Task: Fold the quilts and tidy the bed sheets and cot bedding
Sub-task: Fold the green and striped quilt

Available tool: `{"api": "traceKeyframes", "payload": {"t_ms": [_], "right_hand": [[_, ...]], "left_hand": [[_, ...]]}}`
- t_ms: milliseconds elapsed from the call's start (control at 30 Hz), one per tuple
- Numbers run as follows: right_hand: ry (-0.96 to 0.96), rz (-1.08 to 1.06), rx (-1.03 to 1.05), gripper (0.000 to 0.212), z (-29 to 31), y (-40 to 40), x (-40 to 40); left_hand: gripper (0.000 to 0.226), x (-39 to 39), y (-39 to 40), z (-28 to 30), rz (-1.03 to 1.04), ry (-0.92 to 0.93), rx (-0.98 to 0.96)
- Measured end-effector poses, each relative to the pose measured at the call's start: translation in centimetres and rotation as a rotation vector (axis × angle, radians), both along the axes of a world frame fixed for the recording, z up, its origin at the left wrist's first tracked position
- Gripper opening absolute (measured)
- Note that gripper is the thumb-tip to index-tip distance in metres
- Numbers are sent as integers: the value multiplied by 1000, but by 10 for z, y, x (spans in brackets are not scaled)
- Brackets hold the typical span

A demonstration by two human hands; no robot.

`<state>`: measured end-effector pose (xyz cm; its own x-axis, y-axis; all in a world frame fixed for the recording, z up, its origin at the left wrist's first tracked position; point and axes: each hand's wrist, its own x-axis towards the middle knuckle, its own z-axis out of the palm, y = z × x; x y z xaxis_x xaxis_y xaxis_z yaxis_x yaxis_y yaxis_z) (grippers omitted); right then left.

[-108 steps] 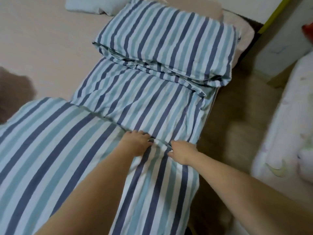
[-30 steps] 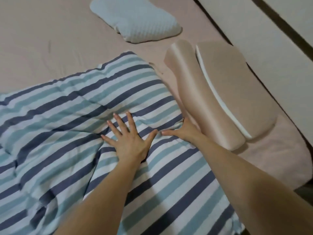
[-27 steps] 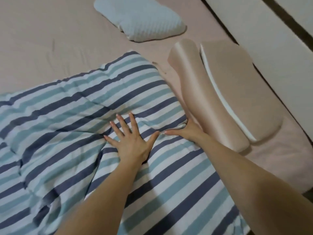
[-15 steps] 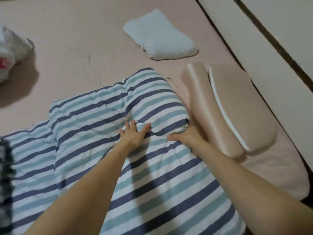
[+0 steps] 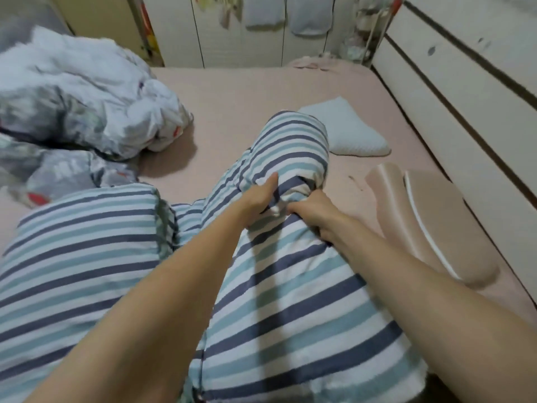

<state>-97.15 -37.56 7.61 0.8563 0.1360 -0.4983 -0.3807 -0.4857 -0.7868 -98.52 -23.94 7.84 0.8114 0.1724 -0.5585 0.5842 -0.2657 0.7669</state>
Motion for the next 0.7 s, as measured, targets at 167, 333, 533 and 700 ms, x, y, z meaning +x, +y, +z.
{"api": "traceKeyframes", "payload": {"t_ms": [167,333,533,700], "right_hand": [[-206,72,-56,47,59,125,-69],[-421,186,-22,25,99,247,-139],[-351,393,33,51,77,370,-186],[-284,500,-16,62,18,456,-220]], "left_hand": [[63,-85,110,57,45,-52,-107],[73,-147,234,92,143,-84,-233],[85,-194,364,67,338,-12,-271],[67,-221,426,24,580,40,-254]]}}
